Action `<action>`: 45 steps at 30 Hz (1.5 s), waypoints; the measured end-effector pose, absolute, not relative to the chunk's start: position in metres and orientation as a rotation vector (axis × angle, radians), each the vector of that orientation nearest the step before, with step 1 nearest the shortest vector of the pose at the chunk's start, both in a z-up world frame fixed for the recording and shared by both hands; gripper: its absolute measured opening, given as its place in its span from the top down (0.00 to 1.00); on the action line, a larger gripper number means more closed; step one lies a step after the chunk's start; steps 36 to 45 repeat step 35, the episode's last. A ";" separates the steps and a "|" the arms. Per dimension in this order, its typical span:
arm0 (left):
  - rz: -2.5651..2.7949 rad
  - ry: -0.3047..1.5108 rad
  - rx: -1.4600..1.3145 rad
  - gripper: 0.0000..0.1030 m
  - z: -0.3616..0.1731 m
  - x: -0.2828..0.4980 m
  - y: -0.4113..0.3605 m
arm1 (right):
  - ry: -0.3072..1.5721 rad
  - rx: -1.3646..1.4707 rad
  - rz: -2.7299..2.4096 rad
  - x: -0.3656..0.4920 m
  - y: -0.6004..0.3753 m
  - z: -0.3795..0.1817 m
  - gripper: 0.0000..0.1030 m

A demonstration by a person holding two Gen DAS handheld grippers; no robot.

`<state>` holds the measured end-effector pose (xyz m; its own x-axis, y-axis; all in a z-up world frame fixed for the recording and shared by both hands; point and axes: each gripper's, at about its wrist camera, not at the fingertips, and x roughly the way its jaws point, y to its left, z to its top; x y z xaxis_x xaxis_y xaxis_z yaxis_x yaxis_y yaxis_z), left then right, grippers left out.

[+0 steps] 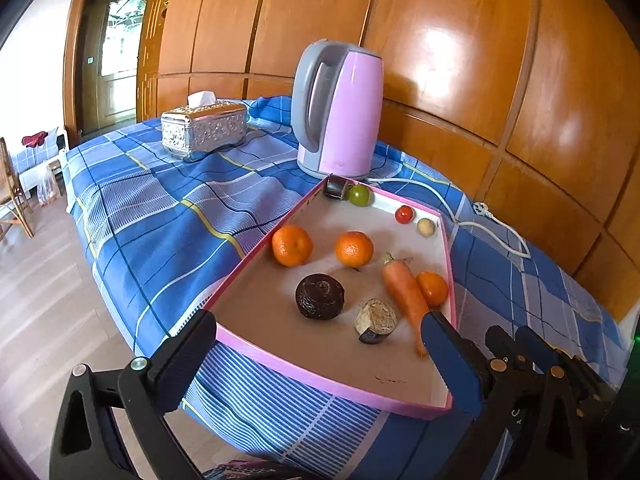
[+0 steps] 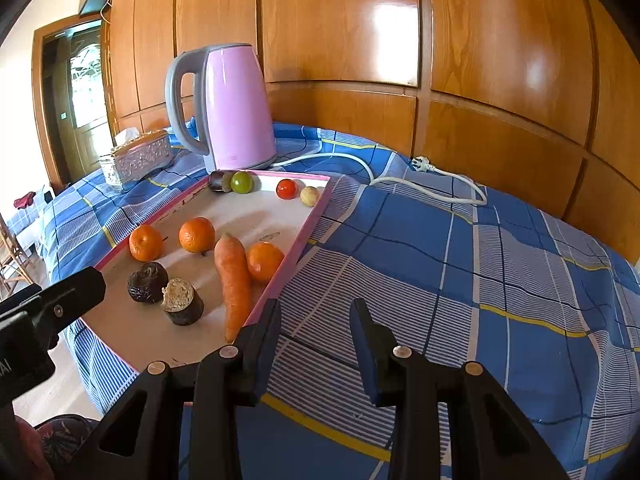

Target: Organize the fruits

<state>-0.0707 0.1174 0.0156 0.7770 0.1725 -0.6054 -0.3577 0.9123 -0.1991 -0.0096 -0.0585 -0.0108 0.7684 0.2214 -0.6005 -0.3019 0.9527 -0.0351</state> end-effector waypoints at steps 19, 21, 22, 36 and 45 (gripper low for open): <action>0.285 0.624 -0.321 0.00 0.015 -0.071 0.118 | 0.616 -0.168 0.311 -0.014 -0.051 -0.011 0.65; 0.285 0.624 -0.323 0.00 0.015 -0.070 0.118 | 0.617 -0.170 0.310 -0.014 -0.051 -0.011 0.65; 0.283 0.624 -0.321 0.00 0.016 -0.070 0.118 | 0.618 -0.172 0.310 -0.014 -0.051 -0.011 0.65; 0.254 0.607 -0.302 0.00 0.019 -0.070 0.115 | 0.623 -0.191 0.303 -0.014 -0.051 -0.013 0.65; 0.254 0.607 -0.302 0.00 0.019 -0.070 0.115 | 0.623 -0.191 0.303 -0.014 -0.051 -0.013 0.65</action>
